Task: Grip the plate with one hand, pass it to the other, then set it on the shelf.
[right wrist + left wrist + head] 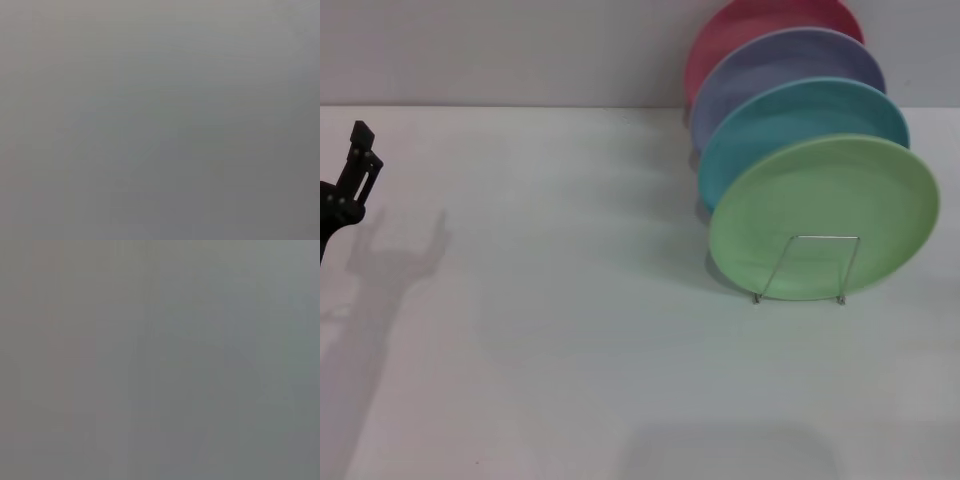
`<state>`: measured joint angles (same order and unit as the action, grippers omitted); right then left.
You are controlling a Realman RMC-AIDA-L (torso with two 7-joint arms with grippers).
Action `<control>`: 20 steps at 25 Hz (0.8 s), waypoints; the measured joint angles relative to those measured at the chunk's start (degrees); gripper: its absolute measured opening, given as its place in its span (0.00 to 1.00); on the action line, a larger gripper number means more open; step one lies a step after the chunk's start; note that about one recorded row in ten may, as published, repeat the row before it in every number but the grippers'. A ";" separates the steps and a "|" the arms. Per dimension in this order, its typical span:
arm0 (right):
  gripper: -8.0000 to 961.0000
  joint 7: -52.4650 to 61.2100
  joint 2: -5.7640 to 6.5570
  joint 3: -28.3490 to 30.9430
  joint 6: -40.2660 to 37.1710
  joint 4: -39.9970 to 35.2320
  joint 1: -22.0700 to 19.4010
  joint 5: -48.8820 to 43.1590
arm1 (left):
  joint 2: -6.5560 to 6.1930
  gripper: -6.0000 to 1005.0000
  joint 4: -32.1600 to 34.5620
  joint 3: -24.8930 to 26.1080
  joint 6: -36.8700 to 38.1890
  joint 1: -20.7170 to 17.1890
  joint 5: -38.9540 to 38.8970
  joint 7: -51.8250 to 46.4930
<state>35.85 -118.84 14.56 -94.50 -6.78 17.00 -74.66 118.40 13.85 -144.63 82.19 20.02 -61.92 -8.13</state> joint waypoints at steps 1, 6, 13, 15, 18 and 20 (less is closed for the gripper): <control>0.53 -0.57 -0.02 0.14 0.27 0.21 -0.13 0.47 | 0.00 0.83 -0.24 0.92 -1.36 0.31 0.04 -0.09; 0.71 -7.76 -0.14 0.53 1.86 2.68 0.18 0.84 | 0.00 0.83 -0.46 1.96 -5.18 1.08 0.31 -0.09; 0.76 -12.26 -0.15 0.64 4.11 4.60 1.96 1.00 | -0.02 0.83 -0.77 1.76 -5.34 1.22 0.56 -0.24; 0.76 -12.28 -0.07 0.65 5.42 4.35 2.70 1.48 | -0.02 0.83 -0.78 1.92 -5.34 1.10 0.57 -0.56; 0.76 -12.30 0.07 1.09 7.56 3.50 3.88 2.26 | 0.03 0.83 -0.84 2.16 -5.48 0.90 0.56 -2.36; 0.76 -12.29 0.08 1.36 7.97 2.64 4.22 2.30 | -0.02 0.83 -0.92 2.22 -5.49 0.71 0.37 -3.51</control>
<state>23.57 -118.77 15.92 -86.53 -4.14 21.22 -72.37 118.37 12.93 -142.41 76.70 20.73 -61.54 -11.64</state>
